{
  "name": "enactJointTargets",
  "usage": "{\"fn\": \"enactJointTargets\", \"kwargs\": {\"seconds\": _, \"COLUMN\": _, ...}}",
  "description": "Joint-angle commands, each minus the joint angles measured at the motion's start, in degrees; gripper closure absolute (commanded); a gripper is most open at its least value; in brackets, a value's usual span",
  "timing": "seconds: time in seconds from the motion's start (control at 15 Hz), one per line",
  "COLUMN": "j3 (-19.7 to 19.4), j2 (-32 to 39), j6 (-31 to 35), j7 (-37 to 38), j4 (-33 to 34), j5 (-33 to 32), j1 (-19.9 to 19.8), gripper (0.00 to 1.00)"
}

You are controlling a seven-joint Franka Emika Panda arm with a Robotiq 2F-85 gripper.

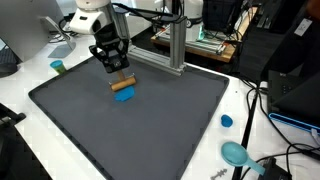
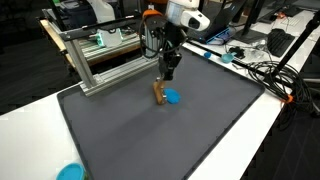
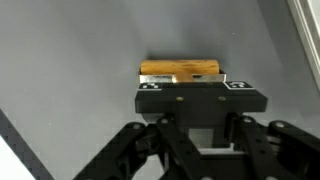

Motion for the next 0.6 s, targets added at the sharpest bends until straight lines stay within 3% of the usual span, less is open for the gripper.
{"fn": "enactJointTargets", "kwargs": {"seconds": 0.0, "j3": 0.3, "j2": -3.05, "j6": -8.84, "j7": -1.14, "j4": 6.32, "j5": 9.42, "j1": -4.2, "gripper": 0.78}}
{"fn": "enactJointTargets", "kwargs": {"seconds": 0.27, "j3": -1.74, "j2": -8.55, "j6": -16.07, "j7": 5.15, "j4": 10.78, "j5": 15.14, "j1": -6.01, "gripper": 0.78}}
{"fn": "enactJointTargets", "kwargs": {"seconds": 0.53, "j3": -2.54, "j2": -17.46, "j6": -18.88, "j7": 10.76, "j4": 5.58, "j5": 17.52, "j1": -5.07, "gripper": 0.78}}
